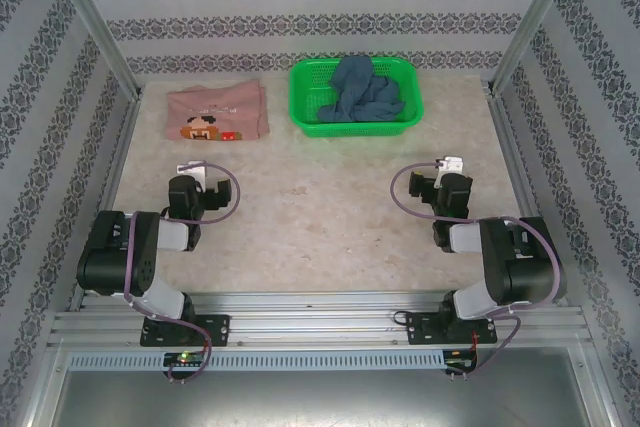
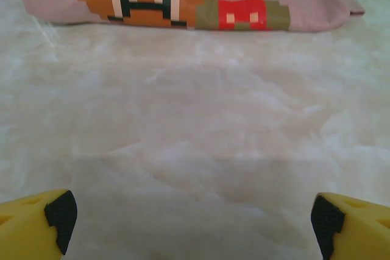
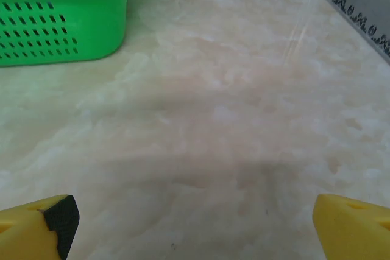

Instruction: Fold and stack the t-shirts

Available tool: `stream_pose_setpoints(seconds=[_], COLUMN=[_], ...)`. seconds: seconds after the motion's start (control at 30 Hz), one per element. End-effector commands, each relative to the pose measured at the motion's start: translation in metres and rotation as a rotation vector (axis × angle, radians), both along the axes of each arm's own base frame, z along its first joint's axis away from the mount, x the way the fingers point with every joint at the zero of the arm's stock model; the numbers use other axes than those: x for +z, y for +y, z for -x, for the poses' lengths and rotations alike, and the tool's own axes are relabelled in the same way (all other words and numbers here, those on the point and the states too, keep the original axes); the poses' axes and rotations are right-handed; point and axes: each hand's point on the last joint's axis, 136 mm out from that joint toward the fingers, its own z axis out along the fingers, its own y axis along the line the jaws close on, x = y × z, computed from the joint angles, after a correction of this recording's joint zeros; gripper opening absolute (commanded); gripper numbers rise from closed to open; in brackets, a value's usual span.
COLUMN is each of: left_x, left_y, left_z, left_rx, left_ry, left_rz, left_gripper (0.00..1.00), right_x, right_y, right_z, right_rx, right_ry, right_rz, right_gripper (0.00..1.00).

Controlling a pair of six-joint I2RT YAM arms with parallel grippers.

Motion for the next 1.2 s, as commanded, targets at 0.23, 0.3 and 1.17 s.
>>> stream_pose_setpoints(seconds=[0.23, 0.3, 1.17], left_x=[0.0296, 0.0296, 0.0298], left_y=[-0.0045, -0.0046, -0.0042], left_z=[-0.0194, -0.0194, -0.0197], left_rx=[-0.015, -0.015, -0.014], left_ry=[-0.126, -0.126, -0.126], left_rz=[-0.03, -0.03, -0.031], left_gripper=[1.0, 1.0, 1.0], right_x=[0.0315, 0.0316, 0.0299], right_y=[0.0017, 0.0029, 0.0082], right_z=[-0.0178, -0.0183, -0.0202], right_rx=[-0.005, 0.002, 0.059], right_ry=[-0.121, -0.122, -0.111], right_rz=[0.029, 0.029, 0.003], right_gripper=[0.98, 0.98, 0.98])
